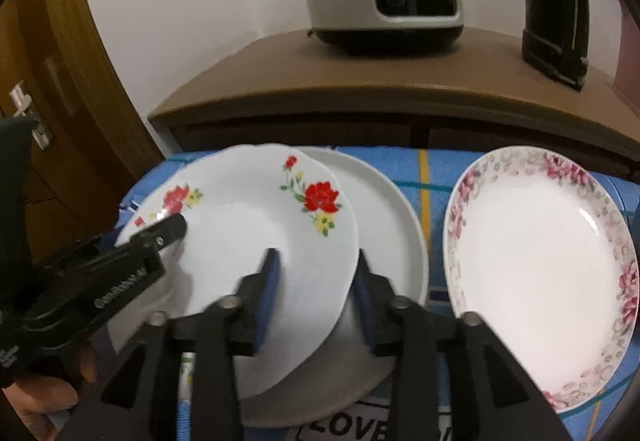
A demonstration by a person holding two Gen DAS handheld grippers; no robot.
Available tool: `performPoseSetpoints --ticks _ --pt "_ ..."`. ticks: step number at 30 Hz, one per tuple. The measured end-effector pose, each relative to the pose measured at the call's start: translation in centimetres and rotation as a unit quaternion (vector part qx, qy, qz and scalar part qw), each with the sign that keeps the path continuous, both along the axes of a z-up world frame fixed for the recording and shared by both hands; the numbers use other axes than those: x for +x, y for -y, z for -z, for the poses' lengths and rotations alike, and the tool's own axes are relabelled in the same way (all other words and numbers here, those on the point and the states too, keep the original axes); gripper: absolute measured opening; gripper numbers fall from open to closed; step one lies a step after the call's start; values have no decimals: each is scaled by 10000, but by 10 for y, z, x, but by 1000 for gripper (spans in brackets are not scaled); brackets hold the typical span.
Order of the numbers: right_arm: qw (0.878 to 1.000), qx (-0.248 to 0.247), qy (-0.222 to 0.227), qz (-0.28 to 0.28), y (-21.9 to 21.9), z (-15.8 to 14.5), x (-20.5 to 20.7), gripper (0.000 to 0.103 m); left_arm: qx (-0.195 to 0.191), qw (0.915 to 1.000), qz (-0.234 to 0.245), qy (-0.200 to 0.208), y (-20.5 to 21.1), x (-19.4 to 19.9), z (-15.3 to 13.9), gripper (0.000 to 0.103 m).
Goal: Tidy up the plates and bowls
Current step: 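Lower the red-flowered plate onto the grey-white plate and open the right gripper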
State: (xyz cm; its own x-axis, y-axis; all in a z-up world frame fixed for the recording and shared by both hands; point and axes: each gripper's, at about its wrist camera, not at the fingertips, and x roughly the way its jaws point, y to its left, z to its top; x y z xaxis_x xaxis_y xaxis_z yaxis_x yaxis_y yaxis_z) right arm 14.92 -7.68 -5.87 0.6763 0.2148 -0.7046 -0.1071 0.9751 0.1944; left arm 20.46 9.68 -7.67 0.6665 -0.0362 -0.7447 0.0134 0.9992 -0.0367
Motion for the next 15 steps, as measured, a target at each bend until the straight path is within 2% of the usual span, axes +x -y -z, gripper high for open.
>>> performPoseSetpoints --ticks 3,11,15 --pt "9994 -34 287 202 5 -12 -12 61 157 9999 8 2 8 -1 1 46" --pt "9971 -38 577 485 28 -33 -56 61 445 9989 108 92 19 -8 -1 47" --pt "9945 39 680 799 54 -40 -81 61 691 9969 -226 289 8 -22 -15 47"
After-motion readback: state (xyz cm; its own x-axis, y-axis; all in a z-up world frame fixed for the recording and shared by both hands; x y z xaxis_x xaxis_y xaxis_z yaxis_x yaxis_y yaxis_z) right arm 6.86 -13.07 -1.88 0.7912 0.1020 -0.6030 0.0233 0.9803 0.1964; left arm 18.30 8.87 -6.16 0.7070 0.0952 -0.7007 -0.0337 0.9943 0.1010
